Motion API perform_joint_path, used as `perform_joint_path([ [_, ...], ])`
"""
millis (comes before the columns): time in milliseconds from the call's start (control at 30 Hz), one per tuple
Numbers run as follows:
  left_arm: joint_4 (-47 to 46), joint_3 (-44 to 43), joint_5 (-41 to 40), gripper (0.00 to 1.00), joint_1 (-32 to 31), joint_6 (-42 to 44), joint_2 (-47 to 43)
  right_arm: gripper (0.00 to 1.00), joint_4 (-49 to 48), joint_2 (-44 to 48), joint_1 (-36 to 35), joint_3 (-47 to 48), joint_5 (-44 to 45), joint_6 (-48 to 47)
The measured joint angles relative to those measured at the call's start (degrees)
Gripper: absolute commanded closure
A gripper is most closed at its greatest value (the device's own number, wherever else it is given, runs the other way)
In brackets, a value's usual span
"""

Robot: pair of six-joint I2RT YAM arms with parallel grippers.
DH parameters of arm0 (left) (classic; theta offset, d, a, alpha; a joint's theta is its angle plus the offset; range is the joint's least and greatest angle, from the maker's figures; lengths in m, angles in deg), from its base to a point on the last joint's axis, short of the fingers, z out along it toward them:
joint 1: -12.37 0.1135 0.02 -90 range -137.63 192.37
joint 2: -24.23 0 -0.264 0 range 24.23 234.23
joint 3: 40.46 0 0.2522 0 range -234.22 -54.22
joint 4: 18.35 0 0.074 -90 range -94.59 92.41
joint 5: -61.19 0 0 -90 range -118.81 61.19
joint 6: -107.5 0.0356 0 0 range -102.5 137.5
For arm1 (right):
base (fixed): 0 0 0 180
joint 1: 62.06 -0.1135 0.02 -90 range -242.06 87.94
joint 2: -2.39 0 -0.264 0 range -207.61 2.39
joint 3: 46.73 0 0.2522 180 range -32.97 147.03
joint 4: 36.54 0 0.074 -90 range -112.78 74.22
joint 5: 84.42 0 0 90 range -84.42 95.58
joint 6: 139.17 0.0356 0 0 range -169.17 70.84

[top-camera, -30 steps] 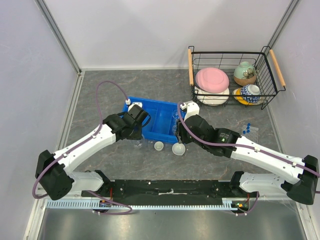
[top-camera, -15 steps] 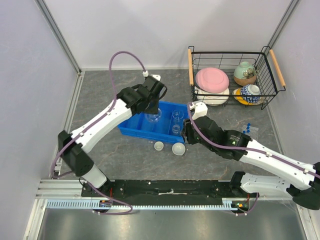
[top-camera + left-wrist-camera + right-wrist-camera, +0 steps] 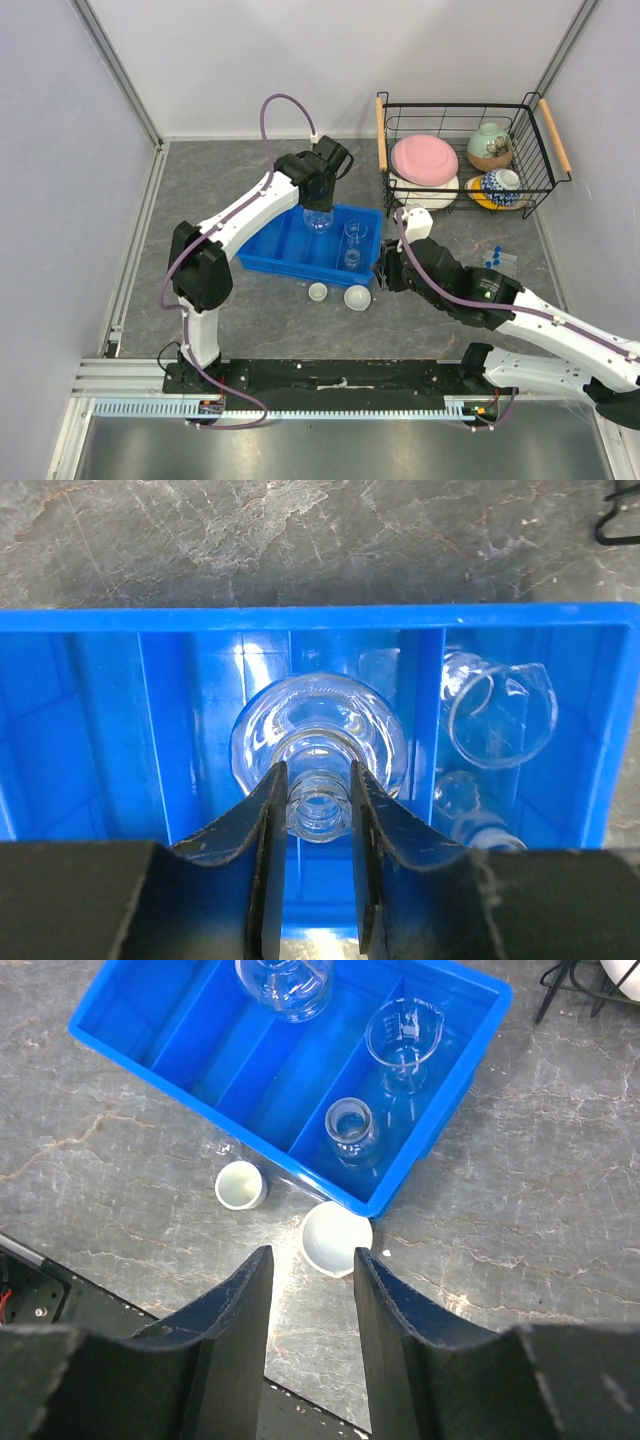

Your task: Organize the chemistry lab equipment

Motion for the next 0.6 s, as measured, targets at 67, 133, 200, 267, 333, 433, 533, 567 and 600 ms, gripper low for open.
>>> perform_joint_path([
  [67,-0.4,0.0,0.2,0.98,0.4,0.1,1.5,0.55,0.1,0.0,0.0,-0.7,0.0,0.0],
  [133,-1.4,0.0,0.5,0.98,0.5,0.3,2.4,0.55,0.2,0.0,0.0,-1.3,0.1,0.0],
  [200,-2.6,0.2,1.5,0.98,0.4,0.3,2.4,0.55,0.3,0.0,0.0,-1.7,0.1,0.0],
  [267,-4.2,1.0,1.5,0.98,0.4,0.4,2.3,0.55,0.3,-0.2,0.0,-1.7,0.4,0.0],
  [333,-6.3,2.7,2.2,0.98,0.4,0.4,1.7,0.55,0.3,-0.5,0.0,-1.8,0.6,0.0],
  [433,-8.6,6.5,4.1,0.98,0.4,0.3,1.6,0.55,0.2,-0.7,-0.1,-2.2,0.9,0.0],
  [533,-9.7,11.1,5.3,0.98,0.0,0.3,1.6,0.55,0.2,-0.8,-0.1,-2.6,0.9,0.0],
  [567,-9.7,12.1,5.6,0.98,0.0,0.2,1.6,0.55,0.2,-0.8,-0.1,-2.6,0.9,0.0],
  [600,-10.2,13.1,6.0,0.98,-0.2,0.2,1.5,0.55,0.1,-0.8,-0.1,-2.6,0.9,0.0],
])
